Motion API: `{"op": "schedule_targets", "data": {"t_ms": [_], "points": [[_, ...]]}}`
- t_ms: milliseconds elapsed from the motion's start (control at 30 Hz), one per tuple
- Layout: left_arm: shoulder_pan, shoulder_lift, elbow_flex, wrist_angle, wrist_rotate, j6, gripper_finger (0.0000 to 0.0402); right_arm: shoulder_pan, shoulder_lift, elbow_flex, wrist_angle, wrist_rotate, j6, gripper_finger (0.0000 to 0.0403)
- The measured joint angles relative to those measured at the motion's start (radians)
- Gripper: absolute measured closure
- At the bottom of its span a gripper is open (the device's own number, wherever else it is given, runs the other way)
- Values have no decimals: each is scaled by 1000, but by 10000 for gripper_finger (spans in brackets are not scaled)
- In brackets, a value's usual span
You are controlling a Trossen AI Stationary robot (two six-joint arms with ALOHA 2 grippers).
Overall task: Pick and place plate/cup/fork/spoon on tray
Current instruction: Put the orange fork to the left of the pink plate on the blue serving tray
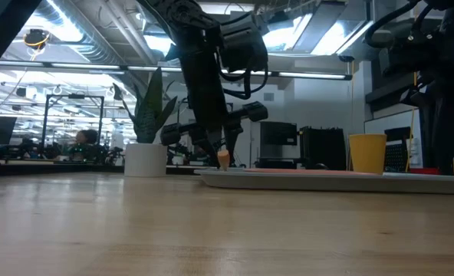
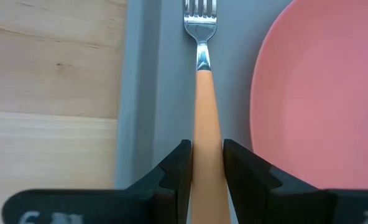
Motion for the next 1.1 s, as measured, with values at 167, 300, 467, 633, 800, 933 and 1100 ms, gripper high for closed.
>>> {"op": "schedule_targets", "data": {"t_ms": [167, 300, 467, 633, 800, 933, 1100], "points": [[0, 0, 0, -1, 0, -13, 315, 0, 0, 0, 0, 0, 0, 357], [0, 0, 0, -5, 7, -24, 315, 0, 0, 0, 0, 0, 0, 357], [0, 0, 0, -4, 12, -24, 315, 0, 0, 0, 0, 0, 0, 357], [0, 0, 0, 0, 13, -24, 315, 0, 0, 0, 0, 0, 0, 357], [0, 0, 0, 2, 13, -24, 315, 0, 0, 0, 0, 0, 8, 357], [0, 0, 0, 9, 13, -24, 315, 0, 0, 0, 0, 0, 29, 357], [-2, 0, 0, 12, 19, -24, 315, 0, 0, 0, 0, 0, 30, 357]]}}
